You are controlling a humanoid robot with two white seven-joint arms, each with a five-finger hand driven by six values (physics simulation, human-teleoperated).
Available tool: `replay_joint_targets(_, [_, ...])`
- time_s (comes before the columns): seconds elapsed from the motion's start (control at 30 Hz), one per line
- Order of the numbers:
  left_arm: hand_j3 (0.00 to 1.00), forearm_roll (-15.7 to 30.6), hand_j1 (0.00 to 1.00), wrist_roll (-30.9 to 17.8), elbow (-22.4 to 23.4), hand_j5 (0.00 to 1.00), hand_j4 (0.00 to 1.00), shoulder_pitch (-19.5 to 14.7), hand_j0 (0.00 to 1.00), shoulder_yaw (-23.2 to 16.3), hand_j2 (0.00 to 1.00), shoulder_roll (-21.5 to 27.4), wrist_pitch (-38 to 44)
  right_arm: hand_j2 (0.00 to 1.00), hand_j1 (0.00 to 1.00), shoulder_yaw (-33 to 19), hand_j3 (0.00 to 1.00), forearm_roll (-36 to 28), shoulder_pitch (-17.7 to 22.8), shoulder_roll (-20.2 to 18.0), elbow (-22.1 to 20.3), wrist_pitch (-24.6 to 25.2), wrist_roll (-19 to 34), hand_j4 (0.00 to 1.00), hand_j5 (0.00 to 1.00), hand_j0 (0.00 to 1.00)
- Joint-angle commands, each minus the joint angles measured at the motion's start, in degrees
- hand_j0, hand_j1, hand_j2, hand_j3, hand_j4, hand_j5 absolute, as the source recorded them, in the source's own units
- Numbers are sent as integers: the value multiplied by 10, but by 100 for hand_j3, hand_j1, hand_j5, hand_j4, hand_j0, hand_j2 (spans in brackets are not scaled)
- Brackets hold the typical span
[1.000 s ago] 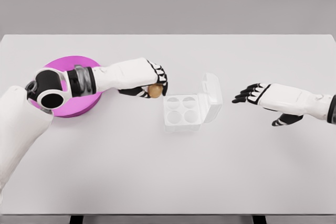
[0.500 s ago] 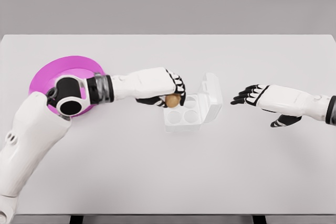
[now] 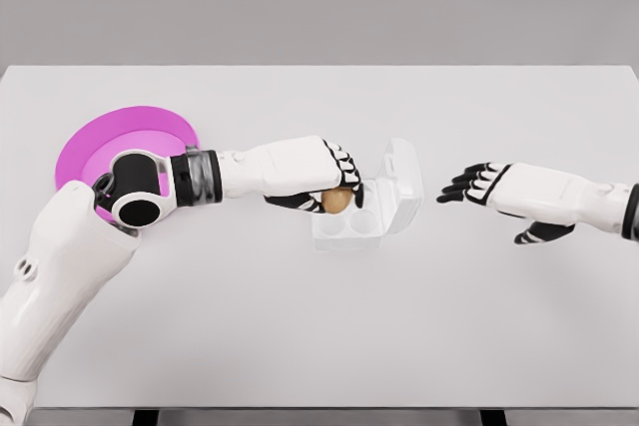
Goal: Pack egg into the box and close the box lid
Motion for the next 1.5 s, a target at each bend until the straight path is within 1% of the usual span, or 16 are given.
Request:
replay_joint_targets(0.0, [67,4,67,0,-1,67,67,0,67,1,67,0,2,100,100,-1,100,-4,0,-6,3,1,0,100,100,100])
replay_joint_targets(0.1, [69,4,69,0,-12,69,69,1,69,2,69,1,2,100,100,-2,100,-4,-1,-7,21,1,0,100,100,100])
replay_joint_targets(0.17, [70,5,70,0,-12,70,70,1,70,2,70,1,2,100,100,-23,100,-4,0,-10,26,1,0,100,100,100])
replay_joint_targets(0.37, [74,5,74,0,-24,74,74,1,74,6,74,5,2,100,100,-23,100,-4,1,-9,20,1,0,100,100,100])
replay_joint_targets(0.7, [81,6,81,0,-24,81,81,0,81,9,81,11,2,100,100,-22,100,-4,1,-7,18,1,0,100,100,100])
replay_joint_targets(0.8, [86,8,86,0,-24,86,86,0,86,27,86,14,2,100,100,-8,100,-4,0,-1,12,1,0,100,100,100])
replay_joint_targets(0.87, [87,11,87,0,-24,87,87,0,87,45,87,28,2,100,100,0,100,-4,0,-1,-3,1,0,100,100,100])
replay_joint_targets(0.93, [88,13,88,0,-23,88,88,0,88,62,88,41,2,100,100,2,100,-4,0,0,-5,1,0,100,100,100])
replay_joint_targets(1.03, [90,50,90,0,-23,90,90,0,90,80,90,73,2,100,100,3,100,-4,0,0,-8,1,0,100,100,100])
replay_joint_targets(1.17, [100,162,100,0,-22,100,100,2,100,132,100,148,2,100,100,16,100,-4,-1,7,-26,1,0,100,100,100])
replay_joint_targets(1.2, [100,199,100,0,-20,100,100,8,100,143,100,165,2,100,100,20,100,-4,-2,9,-29,1,0,100,100,100])
replay_joint_targets(1.27, [100,272,100,0,-16,100,100,46,100,189,100,184,2,100,100,27,100,-4,-2,13,-46,1,0,100,100,100])
replay_joint_targets(1.3, [100,303,100,0,-15,100,100,76,100,221,100,183,2,100,100,27,100,-4,-2,13,-48,1,0,100,100,100])
replay_joint_targets(1.37, [100,355,100,0,-15,100,100,127,100,263,100,183,2,100,100,27,100,-4,-3,20,-50,1,0,100,100,100])
replay_joint_targets(1.43, [100,403,100,0,-15,100,100,155,100,299,100,184,2,100,100,27,100,-4,-4,22,-51,1,0,100,100,100])
replay_joint_targets(1.47, [100,411,100,0,-15,100,100,163,100,309,100,188,2,100,100,27,100,-4,-5,22,-50,1,0,100,100,100])
